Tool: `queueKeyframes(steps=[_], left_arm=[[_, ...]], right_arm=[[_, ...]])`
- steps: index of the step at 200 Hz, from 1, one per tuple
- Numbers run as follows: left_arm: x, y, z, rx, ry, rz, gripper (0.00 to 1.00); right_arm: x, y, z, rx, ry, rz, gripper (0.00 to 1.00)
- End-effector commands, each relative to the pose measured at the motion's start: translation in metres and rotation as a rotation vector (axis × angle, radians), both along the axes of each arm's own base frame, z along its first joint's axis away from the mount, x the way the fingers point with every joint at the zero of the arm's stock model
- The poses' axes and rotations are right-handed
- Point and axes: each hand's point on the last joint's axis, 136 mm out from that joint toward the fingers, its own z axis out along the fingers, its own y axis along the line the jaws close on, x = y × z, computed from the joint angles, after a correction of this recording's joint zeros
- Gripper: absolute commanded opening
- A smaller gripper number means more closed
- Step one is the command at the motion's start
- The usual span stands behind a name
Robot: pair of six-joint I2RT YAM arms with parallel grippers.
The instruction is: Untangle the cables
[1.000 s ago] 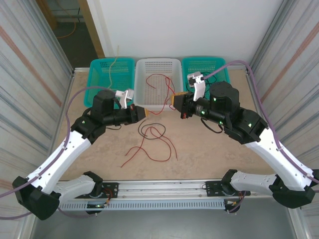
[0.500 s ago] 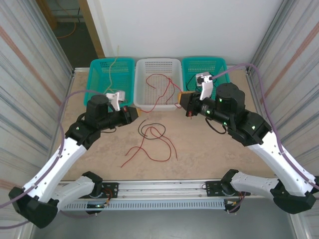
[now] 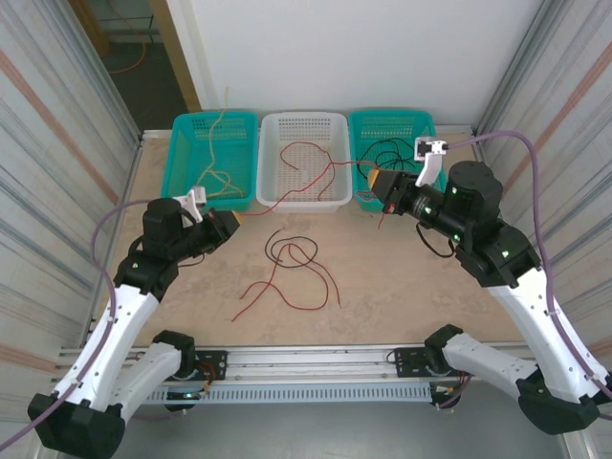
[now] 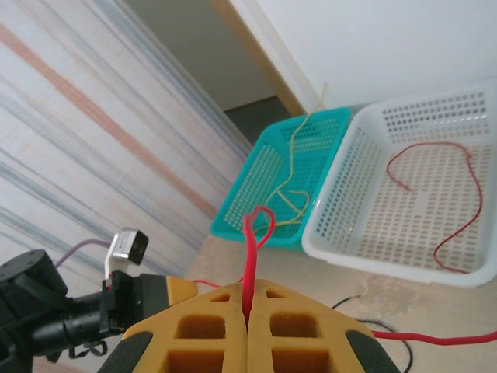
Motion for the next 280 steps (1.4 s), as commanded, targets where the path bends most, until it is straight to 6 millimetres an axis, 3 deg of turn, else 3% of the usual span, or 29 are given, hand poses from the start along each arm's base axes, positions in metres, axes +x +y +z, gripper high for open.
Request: queueKeyframes(steps=[1, 26, 49, 105, 133, 159, 186, 251, 257, 270, 280], left_arm=[[0.005, -0.002, 0.019, -0.05, -0.05, -0.001, 0.0], [0.019, 0.001, 0.045, -0.021, -0.123, 0.02, 0.0], [0.042, 0.004, 0.078, -0.024, -0.187, 0.046, 0.0], [0.1, -0.009, 0.163, -0.149, -0.343, 0.06, 0.0], [0.118, -0.013, 0.188, -0.19, -0.378, 0.064, 0.0], [0.132, -0.012, 0.199, -0.196, -0.395, 0.089, 0.0], [0.152, -0.015, 0.195, -0.147, -0.412, 0.092, 0.0], [0.202, -0.025, 0.131, 0.038, -0.334, 0.08, 0.0], [0.205, -0.029, 0.121, 0.075, -0.317, 0.057, 0.12], [0.205, -0.036, 0.095, 0.141, -0.265, 0.017, 0.48], [0.202, -0.04, 0.08, 0.166, -0.245, -0.002, 0.66]], right_arm=[[0.003, 0.012, 0.008, 0.047, 0.002, 0.048, 0.15], [0.004, 0.013, 0.002, 0.032, 0.018, 0.045, 0.35], [0.013, 0.016, -0.007, 0.01, 0.047, 0.031, 0.37], [0.002, 0.007, -0.007, -0.001, 0.04, 0.023, 0.38], [-0.004, 0.002, -0.01, -0.007, 0.037, 0.014, 0.38], [-0.004, 0.001, -0.013, -0.013, 0.043, 0.011, 0.38], [-0.002, 0.003, -0.014, -0.012, 0.046, 0.016, 0.37], [-0.006, 0.003, -0.019, -0.028, 0.063, 0.011, 0.34], [-0.006, 0.002, -0.02, -0.029, 0.063, 0.006, 0.34], [-0.008, 0.001, -0.021, -0.033, 0.063, 0.002, 0.33], [-0.008, 0.0, -0.022, -0.036, 0.063, -0.002, 0.34]])
